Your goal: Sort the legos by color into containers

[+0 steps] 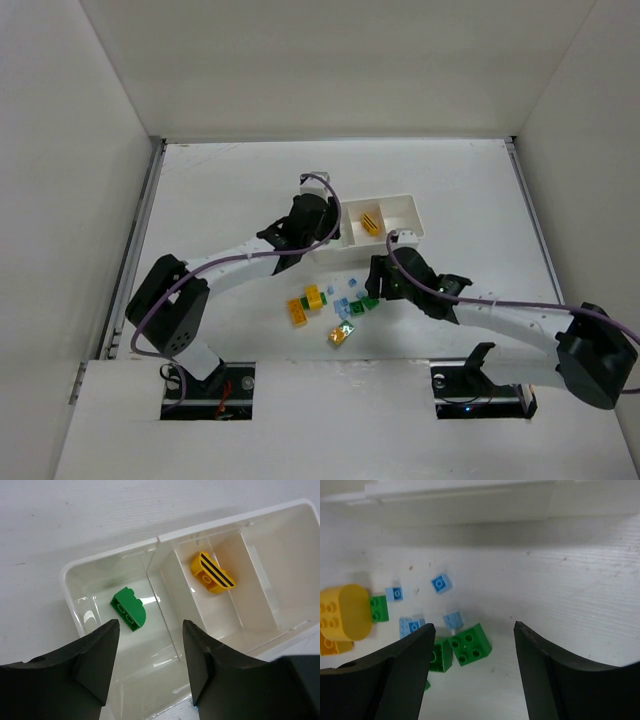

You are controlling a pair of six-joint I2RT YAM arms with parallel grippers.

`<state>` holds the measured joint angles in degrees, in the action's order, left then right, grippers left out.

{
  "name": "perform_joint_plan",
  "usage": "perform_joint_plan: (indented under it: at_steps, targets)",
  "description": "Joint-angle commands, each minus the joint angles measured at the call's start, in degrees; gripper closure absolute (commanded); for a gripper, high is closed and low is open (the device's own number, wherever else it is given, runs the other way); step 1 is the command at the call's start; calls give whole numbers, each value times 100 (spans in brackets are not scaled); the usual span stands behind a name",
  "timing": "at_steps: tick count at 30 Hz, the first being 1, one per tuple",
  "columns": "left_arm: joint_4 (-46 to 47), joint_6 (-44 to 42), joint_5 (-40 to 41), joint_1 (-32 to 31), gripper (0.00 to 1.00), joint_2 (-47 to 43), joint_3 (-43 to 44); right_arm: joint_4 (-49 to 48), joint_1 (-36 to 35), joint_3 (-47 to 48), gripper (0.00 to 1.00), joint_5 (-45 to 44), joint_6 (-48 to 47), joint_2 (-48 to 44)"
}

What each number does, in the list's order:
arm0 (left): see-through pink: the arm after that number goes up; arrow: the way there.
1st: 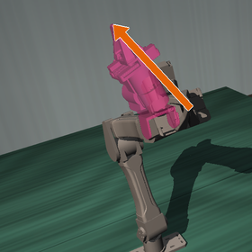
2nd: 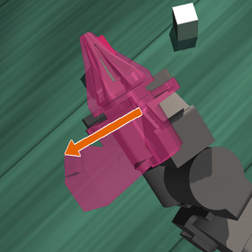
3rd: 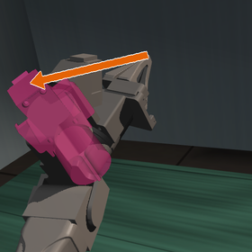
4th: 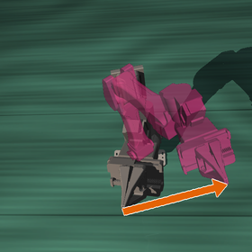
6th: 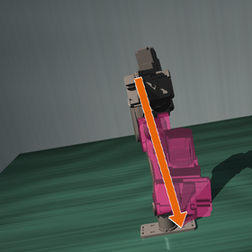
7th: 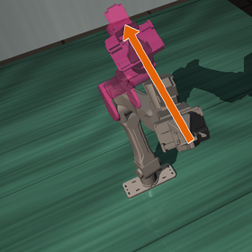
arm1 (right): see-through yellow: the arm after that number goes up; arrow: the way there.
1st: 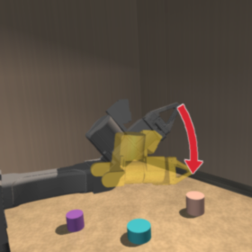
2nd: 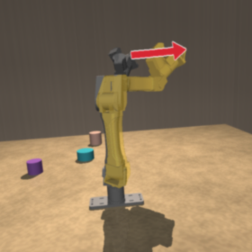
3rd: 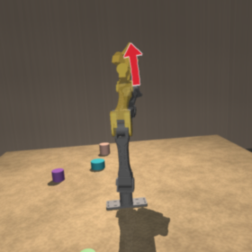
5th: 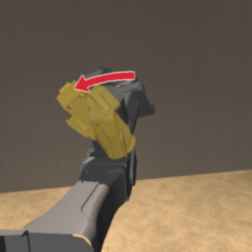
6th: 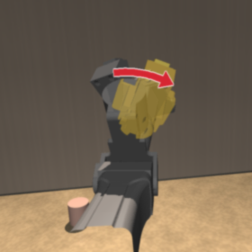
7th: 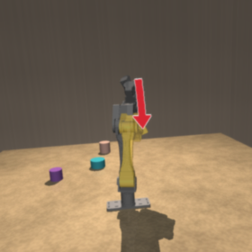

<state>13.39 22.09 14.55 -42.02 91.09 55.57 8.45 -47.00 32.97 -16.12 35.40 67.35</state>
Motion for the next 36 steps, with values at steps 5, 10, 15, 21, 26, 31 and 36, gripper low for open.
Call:
perform_joint_plan:
  at_steps: [5, 10, 15, 21, 26, 31, 36]
  targets:
    - [-37, -214, 136, -240, 54, -1372, -651, 491, -716, 429, 48, -58, -103, -222]
    - [-468, 49, 575, -320, 55, -2453, -1574, 114, -1412, 841, 47, 100, -147, 101]
    - [-828, 436, 936, -206, 55, -3351, -2295, -448, -1684, 1483, 34, 12, -103, 1164]
    - [-1084, 911, 796, -39, 55, -3905, -2823, -546, -1781, 2265, 29, -31, -121, 2413]
    - [-1163, 1043, 716, 14, 55, -4230, -3096, -450, -1799, 2600, 38, -119, -68, 2941]
    - [-1216, 1052, 629, 102, 54, -4433, -3175, -116, -1799, 2793, 54, -224, -42, 3178]
    - [-1233, 1061, 488, 146, 53, -4573, -3105, 25, -1799, 2811, 75, -567, -24, 2899]
